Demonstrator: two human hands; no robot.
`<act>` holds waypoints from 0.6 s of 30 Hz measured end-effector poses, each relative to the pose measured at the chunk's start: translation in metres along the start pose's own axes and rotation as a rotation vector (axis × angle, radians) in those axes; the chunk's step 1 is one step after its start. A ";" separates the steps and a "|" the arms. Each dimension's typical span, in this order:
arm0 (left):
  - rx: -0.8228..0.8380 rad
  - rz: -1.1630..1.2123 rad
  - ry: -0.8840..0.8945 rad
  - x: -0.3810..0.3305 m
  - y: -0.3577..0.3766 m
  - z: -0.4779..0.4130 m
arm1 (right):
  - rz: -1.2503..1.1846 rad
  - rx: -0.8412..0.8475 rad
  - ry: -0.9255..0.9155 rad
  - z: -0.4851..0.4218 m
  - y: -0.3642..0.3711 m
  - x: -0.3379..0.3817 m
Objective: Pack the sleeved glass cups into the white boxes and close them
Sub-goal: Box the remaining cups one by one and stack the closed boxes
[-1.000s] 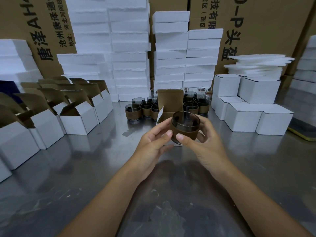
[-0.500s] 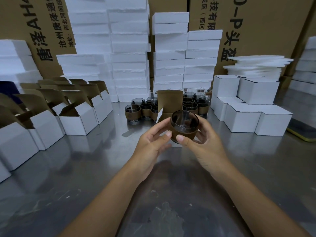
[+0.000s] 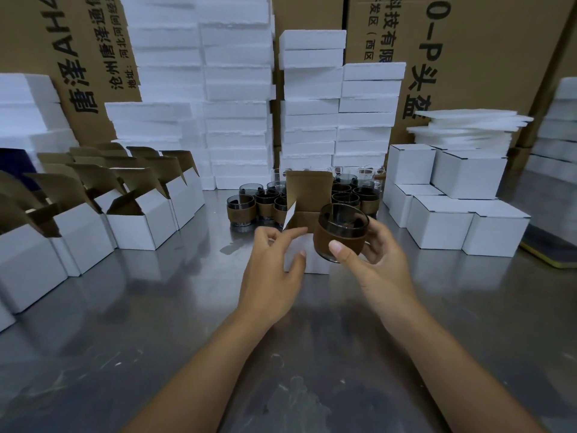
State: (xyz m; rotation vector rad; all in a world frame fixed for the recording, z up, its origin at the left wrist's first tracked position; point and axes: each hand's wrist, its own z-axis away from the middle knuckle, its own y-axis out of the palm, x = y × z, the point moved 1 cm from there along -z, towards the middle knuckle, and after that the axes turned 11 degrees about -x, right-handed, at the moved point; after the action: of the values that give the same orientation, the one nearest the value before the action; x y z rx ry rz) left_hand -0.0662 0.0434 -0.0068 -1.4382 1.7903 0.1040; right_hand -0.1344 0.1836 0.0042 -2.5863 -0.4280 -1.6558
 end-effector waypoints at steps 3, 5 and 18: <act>-0.063 -0.123 0.088 0.001 0.003 -0.010 | -0.020 -0.020 0.002 -0.001 -0.001 0.002; -0.071 -0.203 0.095 0.001 0.005 -0.016 | -0.030 -0.024 0.003 -0.001 -0.001 0.005; -0.033 -0.296 0.400 -0.005 -0.006 -0.007 | -0.023 0.084 -0.130 0.002 0.003 0.013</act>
State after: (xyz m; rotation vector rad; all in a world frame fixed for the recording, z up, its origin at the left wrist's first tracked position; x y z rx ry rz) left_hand -0.0650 0.0414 0.0035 -1.8270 1.8637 -0.3297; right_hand -0.1266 0.1834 0.0157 -2.6461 -0.5233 -1.4473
